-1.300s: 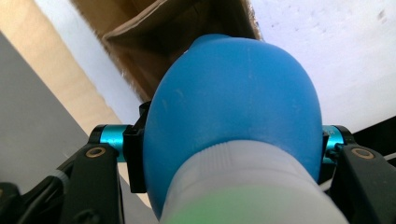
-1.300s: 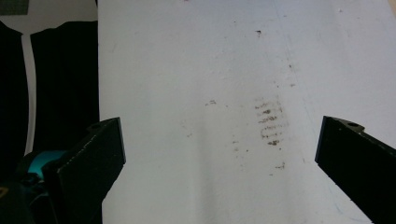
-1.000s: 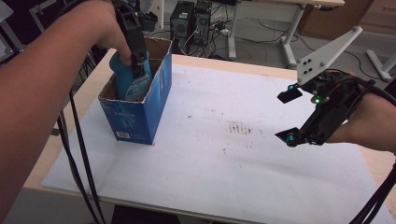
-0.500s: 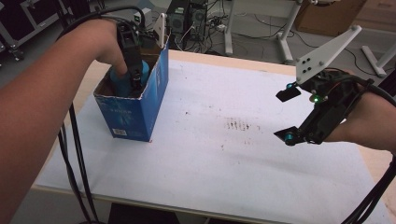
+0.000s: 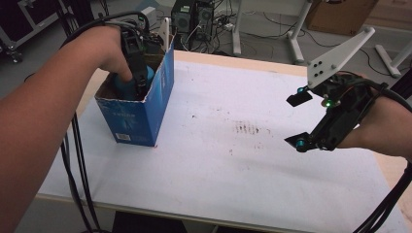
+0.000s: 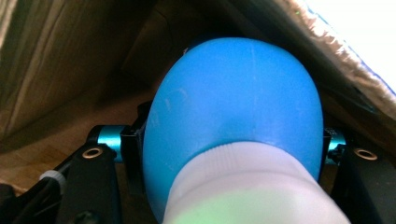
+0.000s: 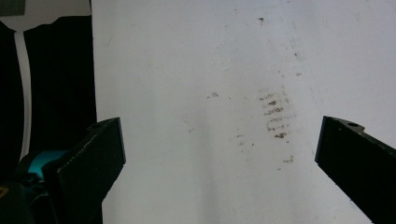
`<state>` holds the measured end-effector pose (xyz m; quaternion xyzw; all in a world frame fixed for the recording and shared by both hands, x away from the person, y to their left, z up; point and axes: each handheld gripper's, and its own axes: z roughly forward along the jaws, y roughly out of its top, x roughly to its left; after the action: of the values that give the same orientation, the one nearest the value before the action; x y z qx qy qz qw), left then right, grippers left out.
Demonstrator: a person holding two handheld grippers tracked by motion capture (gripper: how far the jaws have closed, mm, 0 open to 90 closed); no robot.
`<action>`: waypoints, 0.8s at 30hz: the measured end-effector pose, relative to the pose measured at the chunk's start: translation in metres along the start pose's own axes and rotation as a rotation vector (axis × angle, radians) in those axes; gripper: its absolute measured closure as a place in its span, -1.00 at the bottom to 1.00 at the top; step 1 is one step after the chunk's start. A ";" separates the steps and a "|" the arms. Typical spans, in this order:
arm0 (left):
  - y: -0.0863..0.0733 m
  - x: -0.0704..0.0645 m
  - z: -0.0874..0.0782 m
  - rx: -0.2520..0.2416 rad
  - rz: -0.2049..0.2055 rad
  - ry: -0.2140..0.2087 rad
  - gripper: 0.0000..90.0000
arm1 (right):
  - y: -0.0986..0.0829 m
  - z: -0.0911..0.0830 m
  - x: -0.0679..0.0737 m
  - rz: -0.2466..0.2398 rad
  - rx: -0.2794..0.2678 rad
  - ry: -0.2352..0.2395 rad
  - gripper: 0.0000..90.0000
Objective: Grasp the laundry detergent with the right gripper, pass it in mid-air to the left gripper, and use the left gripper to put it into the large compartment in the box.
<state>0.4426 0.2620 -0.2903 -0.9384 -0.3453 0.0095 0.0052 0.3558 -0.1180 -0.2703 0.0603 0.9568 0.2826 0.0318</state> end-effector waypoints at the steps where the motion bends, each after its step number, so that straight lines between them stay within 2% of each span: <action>1: 0.000 0.001 -0.001 -0.005 -0.012 -0.005 -0.19 | 0.000 0.000 0.000 -0.002 0.000 -0.001 -0.99; 4: 0.000 0.001 -0.006 -0.017 -0.020 -0.010 -0.29 | -0.001 -0.001 0.000 0.002 0.000 0.000 -0.99; 15: -0.001 0.000 -0.027 -0.026 -0.037 -0.007 -0.40 | -0.002 -0.004 0.000 -0.001 -0.006 -0.004 -0.99; 24: -0.004 -0.002 -0.050 -0.052 -0.052 0.006 -0.41 | -0.003 -0.012 -0.001 -0.001 0.000 -0.017 -0.99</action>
<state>0.4395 0.2636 -0.2397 -0.9290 -0.3695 -0.0023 -0.0182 0.3556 -0.1274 -0.2615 0.0621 0.9565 0.2821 0.0404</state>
